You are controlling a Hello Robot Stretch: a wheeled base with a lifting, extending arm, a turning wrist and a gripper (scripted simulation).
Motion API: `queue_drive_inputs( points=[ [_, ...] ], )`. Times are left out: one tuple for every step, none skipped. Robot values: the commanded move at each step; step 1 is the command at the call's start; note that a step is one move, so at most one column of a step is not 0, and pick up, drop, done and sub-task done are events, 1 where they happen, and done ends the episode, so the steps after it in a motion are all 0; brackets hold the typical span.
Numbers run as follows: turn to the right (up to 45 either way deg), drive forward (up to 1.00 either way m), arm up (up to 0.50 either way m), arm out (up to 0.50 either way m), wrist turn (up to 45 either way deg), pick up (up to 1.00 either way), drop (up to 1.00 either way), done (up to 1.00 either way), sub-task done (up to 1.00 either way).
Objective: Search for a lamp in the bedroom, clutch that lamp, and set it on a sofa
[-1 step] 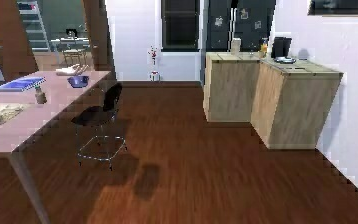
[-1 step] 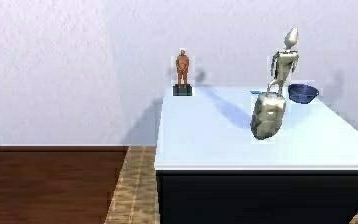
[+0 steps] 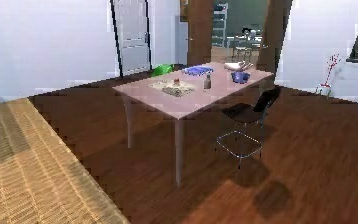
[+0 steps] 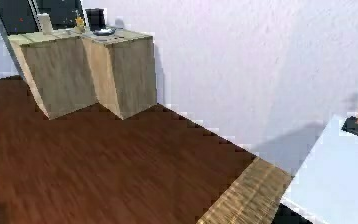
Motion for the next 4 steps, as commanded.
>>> queue_drive_inputs(
  points=[
    [-33.0,0.00,0.00,0.00,0.0,0.00,0.00,0.00,0.00],
    [0.0,1.00,0.00,0.00,0.0,0.00,0.00,0.00,0.00],
    [-3.0,0.00,0.00,0.00,0.0,0.00,0.00,0.00,0.00],
    [0.0,0.65,0.00,0.00,0.0,0.00,0.00,0.00,0.00]
  ],
)
